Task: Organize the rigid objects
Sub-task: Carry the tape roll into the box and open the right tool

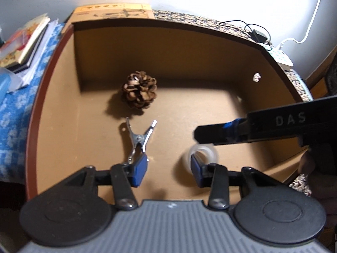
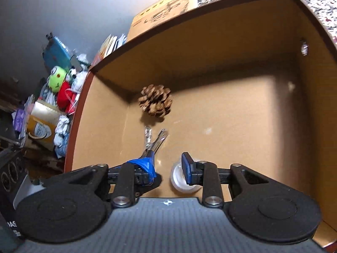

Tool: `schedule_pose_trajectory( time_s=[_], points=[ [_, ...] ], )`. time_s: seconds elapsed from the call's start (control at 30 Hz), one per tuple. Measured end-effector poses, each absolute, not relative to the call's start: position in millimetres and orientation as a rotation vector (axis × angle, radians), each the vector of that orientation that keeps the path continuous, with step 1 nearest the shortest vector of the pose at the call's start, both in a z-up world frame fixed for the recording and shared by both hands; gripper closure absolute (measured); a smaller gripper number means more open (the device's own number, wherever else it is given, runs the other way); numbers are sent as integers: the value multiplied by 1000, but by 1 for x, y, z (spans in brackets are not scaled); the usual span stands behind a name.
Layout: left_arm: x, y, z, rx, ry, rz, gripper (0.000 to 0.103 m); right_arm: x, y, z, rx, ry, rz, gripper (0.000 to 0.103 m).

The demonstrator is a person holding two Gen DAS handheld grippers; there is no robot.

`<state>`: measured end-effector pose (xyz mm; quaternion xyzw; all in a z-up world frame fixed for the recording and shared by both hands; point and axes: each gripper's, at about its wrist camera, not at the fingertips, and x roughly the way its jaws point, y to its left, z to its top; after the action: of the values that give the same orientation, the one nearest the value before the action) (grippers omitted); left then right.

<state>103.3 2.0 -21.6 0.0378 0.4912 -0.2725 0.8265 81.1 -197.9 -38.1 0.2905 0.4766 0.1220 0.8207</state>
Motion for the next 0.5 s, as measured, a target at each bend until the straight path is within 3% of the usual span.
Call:
schedule_pose_trajectory(
  time_s=[0.5],
  points=[
    [82, -11, -5, 265, 939, -352, 56, 60, -198, -32, 533, 940, 177, 91]
  ],
)
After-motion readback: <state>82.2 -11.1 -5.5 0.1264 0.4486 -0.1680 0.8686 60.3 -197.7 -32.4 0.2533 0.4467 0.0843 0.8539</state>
